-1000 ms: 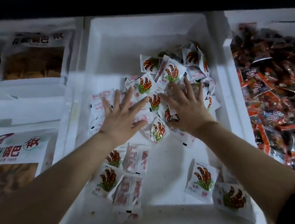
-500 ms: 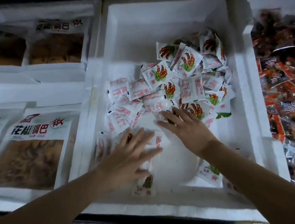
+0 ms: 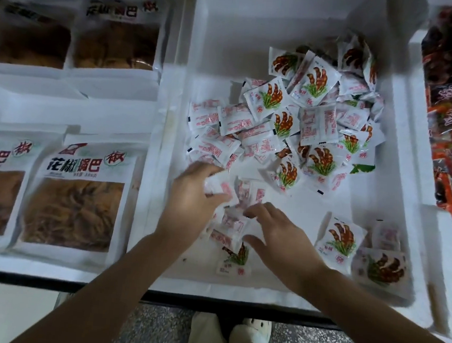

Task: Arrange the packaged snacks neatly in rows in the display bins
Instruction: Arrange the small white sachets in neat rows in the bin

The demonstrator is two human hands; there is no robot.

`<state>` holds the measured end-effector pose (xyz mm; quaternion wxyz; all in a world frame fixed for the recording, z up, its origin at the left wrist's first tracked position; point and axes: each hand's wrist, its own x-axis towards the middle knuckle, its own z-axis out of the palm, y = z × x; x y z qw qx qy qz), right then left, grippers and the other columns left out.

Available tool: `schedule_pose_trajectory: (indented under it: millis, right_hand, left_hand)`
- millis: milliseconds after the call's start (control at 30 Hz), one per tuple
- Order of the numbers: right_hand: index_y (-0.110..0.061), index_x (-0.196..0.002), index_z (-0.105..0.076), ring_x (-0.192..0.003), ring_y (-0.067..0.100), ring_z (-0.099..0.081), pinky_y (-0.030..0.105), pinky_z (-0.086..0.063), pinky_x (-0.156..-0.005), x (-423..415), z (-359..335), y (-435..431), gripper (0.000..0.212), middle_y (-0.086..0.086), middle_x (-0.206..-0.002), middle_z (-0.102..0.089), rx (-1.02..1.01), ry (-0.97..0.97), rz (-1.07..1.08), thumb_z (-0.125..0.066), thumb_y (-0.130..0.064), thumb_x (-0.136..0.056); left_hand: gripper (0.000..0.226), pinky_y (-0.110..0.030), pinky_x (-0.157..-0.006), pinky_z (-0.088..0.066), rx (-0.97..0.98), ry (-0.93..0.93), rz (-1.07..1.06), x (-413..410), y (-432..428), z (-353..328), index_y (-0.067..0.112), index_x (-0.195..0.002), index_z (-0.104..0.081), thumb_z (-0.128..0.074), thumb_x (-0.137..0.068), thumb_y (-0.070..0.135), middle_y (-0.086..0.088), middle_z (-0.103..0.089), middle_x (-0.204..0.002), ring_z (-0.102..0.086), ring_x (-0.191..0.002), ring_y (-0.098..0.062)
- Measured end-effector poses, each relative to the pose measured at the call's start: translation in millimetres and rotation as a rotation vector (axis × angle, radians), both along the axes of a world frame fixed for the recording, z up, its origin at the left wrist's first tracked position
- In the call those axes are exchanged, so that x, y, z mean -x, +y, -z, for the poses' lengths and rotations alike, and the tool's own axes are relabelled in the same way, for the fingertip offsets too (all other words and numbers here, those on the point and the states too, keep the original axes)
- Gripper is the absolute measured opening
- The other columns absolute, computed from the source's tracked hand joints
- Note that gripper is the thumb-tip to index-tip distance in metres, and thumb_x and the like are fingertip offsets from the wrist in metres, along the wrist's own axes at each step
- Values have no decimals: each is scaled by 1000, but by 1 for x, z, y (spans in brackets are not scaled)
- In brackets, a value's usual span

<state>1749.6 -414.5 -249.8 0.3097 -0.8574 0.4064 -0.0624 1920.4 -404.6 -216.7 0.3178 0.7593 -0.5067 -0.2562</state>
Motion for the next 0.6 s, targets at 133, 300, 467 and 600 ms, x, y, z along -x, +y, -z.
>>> schedule_pose_trajectory:
  millis: [133,300,467,600]
  right_hand:
    - [-29,-139,-40,-132,24,-37,34,-34,-106,-17,16,4,73,0,-144,-40,78,188,-256,-73,-43,-75]
    - [-31,-114,-66,-103,24,-63,35,-53,-82,-24,31,-15,67,1,-116,-65,346,251,-372,-82,-54,-52]
    - [-21,-120,-63,-110,31,-60,49,-48,-90,-17,29,-47,60,6,-116,-65,423,202,-285,-79,-34,-64]
    - [-12,-107,-67,-88,36,-62,44,-57,-69,-20,20,-47,32,14,-98,-66,435,161,-194,-56,-26,-81]
  left_hand:
    - [33,-20,-74,-53,115,6,-106,-22,6,-18,15,-114,-65,-71,-82,14,1,-65,-109,-65,-88,-15]
    - [25,-9,-81,-42,218,-123,-80,-40,21,-23,11,-110,-66,-68,-85,10,3,-61,-104,-52,-94,6]
    - [25,4,-75,-32,257,-248,-18,-48,38,-21,9,-109,-67,-69,-84,6,7,-54,-97,-46,-87,11]
    - [24,-7,-73,-42,294,-218,-99,-57,47,-20,8,-108,-67,-69,-84,7,8,-55,-98,-49,-88,6]
